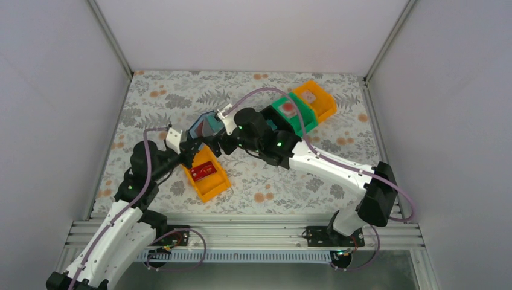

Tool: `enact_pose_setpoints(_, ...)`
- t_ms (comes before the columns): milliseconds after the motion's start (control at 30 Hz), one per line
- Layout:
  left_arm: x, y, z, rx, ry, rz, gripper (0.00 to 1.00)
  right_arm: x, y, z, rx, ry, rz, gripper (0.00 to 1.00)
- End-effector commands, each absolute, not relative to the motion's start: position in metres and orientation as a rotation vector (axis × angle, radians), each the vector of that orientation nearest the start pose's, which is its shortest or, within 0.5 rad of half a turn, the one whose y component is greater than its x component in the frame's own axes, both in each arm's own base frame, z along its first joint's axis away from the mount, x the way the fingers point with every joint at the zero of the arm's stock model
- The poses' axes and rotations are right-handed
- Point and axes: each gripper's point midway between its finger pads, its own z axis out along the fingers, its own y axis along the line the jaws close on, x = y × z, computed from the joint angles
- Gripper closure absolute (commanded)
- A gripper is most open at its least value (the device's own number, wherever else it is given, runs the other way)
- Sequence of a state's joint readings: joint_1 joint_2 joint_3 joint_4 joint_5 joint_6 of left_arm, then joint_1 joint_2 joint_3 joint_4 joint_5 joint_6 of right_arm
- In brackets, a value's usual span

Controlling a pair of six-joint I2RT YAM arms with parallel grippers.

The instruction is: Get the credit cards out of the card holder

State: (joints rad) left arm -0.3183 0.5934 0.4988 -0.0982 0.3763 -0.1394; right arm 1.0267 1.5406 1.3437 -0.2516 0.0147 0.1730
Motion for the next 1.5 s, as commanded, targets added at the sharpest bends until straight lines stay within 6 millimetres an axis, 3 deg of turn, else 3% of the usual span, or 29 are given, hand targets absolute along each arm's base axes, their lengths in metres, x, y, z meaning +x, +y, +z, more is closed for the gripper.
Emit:
enact_pose_setpoints(0, 0.243, -0.153, 0.266, 0.457, 1.683, -0.699, 0.98, 0.267, 0.416, 0.304, -0.740, 1.882, 0.706, 0.03)
enact_pose_setpoints(167, 0.236, -0.159, 0.269, 0.485, 1.665, -0.750, 0.98, 0.289, 0.381, 0.295, -0.613, 1.956, 0.522, 0.26)
enact_pose_setpoints(233, 0.233, -0.162, 0.271, 0.501, 1.654, -0.772, 0.98, 0.296, 0.362, 0.295, -0.574, 1.970, 0.489, 0.23)
enact_pose_setpoints(300, 0.228, -0.167, 0.273, 0.533, 1.632, -0.807, 0.98, 0.298, 0.349, 0.294, -0.584, 1.972, 0.498, 0.12)
enact_pose_setpoints(333, 0.224, -0.171, 0.275, 0.560, 1.613, -0.830, 0.98, 0.293, 0.351, 0.294, -0.644, 1.959, 0.541, 0.03)
enact_pose_setpoints(367, 0.217, -0.176, 0.277, 0.604, 1.586, -0.860, 0.98, 0.285, 0.355, 0.294, -0.735, 1.933, 0.591, 0.01)
enact_pose_setpoints(433, 0.203, -0.186, 0.285, 0.716, 1.508, -0.905, 0.98, 0.268, 0.361, 0.292, -0.883, 1.879, 0.645, 0.01)
enact_pose_setpoints(600, 0.173, -0.198, 0.292, 0.929, 1.399, -0.957, 0.98, 0.255, 0.339, 0.300, -0.981, 1.831, 0.663, 0.01)
enact_pose_setpoints(733, 0.150, -0.205, 0.292, 1.075, 1.312, -1.011, 0.98, 0.223, 0.337, 0.307, -1.140, 1.737, 0.769, 0.01)
enact_pose_setpoints(833, 0.147, -0.206, 0.291, 1.112, 1.285, -1.008, 0.98, 0.210, 0.337, 0.307, -1.208, 1.713, 0.810, 0.01)
enact_pose_setpoints(1100, 0.140, -0.206, 0.284, 1.173, 1.273, -1.003, 0.98, 0.208, 0.319, 0.297, -1.225, 1.753, 0.740, 0.01)
enact_pose_setpoints(1200, 0.138, -0.207, 0.286, 1.189, 1.251, -0.999, 0.98, 0.199, 0.324, 0.299, -1.264, 1.736, 0.804, 0.01)
enact_pose_setpoints(1300, 0.137, -0.207, 0.285, 1.195, 1.243, -1.005, 0.98, 0.188, 0.335, 0.299, -1.319, 1.706, 0.909, 0.08)
enact_pose_setpoints(1467, 0.136, -0.207, 0.283, 1.189, 1.260, -1.030, 0.98, 0.183, 0.345, 0.300, -1.365, 1.694, 0.977, 0.15)
